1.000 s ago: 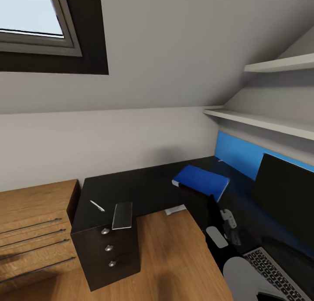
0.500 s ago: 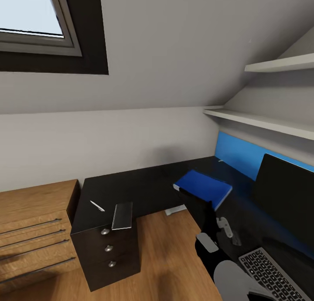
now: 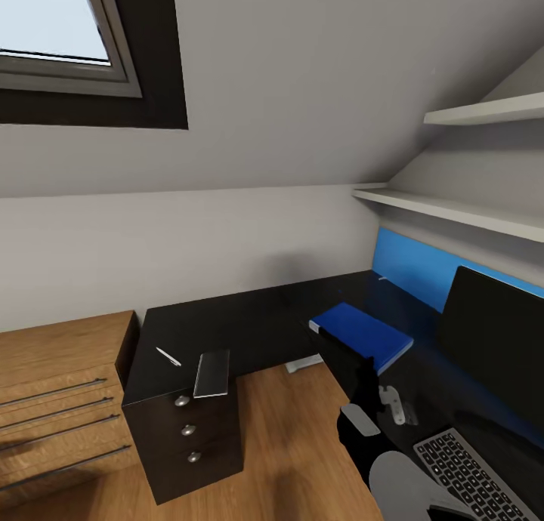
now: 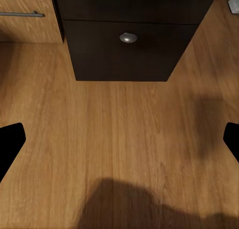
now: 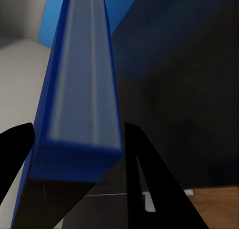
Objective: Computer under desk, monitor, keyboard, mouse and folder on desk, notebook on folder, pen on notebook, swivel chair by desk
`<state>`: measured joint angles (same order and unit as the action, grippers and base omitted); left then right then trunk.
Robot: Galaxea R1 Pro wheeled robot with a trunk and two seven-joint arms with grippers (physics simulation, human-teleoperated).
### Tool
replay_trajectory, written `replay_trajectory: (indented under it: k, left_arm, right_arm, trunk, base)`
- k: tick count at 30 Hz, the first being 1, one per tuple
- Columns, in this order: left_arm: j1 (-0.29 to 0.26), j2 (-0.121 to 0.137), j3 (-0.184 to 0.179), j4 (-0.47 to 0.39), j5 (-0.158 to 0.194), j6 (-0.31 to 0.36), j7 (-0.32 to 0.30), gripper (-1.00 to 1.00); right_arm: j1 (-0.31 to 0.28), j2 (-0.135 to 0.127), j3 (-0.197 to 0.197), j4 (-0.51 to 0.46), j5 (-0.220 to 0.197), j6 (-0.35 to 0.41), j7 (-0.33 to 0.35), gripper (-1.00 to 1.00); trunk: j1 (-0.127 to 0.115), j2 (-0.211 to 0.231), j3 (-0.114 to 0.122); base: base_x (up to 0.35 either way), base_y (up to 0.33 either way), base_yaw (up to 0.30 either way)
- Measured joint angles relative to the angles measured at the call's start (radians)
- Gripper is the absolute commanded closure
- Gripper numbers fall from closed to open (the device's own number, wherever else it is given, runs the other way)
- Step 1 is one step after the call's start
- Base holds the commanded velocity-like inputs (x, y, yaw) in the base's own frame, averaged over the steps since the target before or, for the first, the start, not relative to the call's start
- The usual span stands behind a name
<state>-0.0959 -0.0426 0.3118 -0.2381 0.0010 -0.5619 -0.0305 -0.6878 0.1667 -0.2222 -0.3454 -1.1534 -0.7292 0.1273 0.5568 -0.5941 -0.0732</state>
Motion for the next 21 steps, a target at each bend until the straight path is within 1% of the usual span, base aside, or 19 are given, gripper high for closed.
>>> replay_trajectory:
  k: [8,18,21]
  left_arm:
    - [0.0,0.001,0.0,0.0,-0.001,0.0,0.0,-1.0]
    - [0.0,0.0,0.0,-0.003,0.0,0.0,0.0,-1.0]
    - [0.0,0.0,0.001,-0.004,0.0,0.0,0.003,-1.0]
  right_arm:
    - [0.0,0.0,0.002,0.001,-0.002,0.002,0.0,1.0]
    - [0.0,-0.001,0.003,0.001,-0.002,0.003,-0.001,1.0]
    - [0.0,-0.002,0.003,0.0,-0.002,0.004,0.0,1.0]
  trunk:
    - [0.0,0.0,0.0]
    - [0.0,0.0,0.0]
    - [0.011,-0.021,-0.009]
  base:
    - [-0.144,0.0,0.0]
    - [-0.019,0.0,0.0]
    - [-0.001,0.0,0.0]
